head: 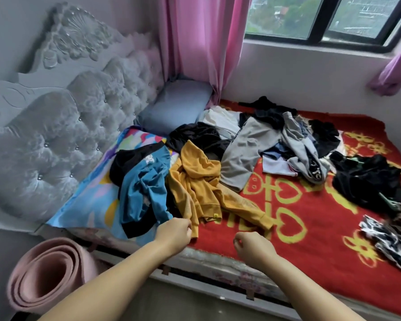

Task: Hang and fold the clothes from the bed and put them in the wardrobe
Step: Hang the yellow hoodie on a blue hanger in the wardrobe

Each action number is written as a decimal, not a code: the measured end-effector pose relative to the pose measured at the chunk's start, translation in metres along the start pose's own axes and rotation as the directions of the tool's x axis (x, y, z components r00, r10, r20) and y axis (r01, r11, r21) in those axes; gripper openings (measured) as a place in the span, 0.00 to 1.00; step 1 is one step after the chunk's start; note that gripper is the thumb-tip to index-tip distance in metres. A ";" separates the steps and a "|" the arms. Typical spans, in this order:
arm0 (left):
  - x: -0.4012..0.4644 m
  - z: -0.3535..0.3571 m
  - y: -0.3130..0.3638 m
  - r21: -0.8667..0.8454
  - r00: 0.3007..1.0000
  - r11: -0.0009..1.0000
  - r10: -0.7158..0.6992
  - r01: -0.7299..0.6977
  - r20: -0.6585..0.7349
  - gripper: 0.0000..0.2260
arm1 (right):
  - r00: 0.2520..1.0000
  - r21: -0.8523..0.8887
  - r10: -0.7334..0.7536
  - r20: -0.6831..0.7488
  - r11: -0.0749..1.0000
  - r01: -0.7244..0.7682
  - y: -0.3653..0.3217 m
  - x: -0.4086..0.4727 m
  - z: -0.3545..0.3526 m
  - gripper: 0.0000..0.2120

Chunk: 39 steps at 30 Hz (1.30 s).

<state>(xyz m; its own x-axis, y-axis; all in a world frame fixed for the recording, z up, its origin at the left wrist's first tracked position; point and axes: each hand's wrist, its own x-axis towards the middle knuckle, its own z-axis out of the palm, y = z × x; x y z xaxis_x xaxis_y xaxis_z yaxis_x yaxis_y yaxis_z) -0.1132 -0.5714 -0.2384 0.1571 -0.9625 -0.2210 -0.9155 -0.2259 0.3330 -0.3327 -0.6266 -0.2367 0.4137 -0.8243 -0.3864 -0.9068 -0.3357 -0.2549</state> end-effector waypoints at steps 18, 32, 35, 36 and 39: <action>0.293 0.046 -0.029 -0.065 0.973 0.984 -0.154 0.167 0.172 0.14 | 0.973 -0.037 -0.116 0.201 0.991 0.126 0.048 0.341 -0.043 0.12; 0.483 0.171 -0.140 0.279 0.963 0.960 -0.042 -0.036 0.267 0.27 | 0.981 -0.049 -0.071 0.181 0.996 0.081 0.033 0.554 0.093 0.25; 0.472 0.172 -0.143 0.223 0.964 0.975 -0.034 -0.026 0.262 0.26 | 0.984 0.008 -0.074 0.162 0.997 0.073 0.036 0.548 0.097 0.22; 0.468 0.166 -0.140 0.194 0.964 0.981 -0.036 -0.016 0.263 0.25 | 0.982 0.051 -0.080 0.170 0.996 0.073 0.037 0.544 0.092 0.22; 0.458 0.131 -0.128 0.118 0.959 0.992 0.003 -0.038 0.283 0.23 | 0.981 0.146 -0.086 0.173 0.987 0.061 0.035 0.529 0.059 0.19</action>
<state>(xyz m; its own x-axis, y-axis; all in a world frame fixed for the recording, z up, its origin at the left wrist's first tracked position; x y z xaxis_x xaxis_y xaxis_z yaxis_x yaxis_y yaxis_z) 0.0270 -0.9636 -0.5026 0.0434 -0.8813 -0.4705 -0.9581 -0.1702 0.2303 -0.1408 -1.0474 -0.5022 0.4981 -0.7007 -0.5107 -0.8584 -0.3155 -0.4044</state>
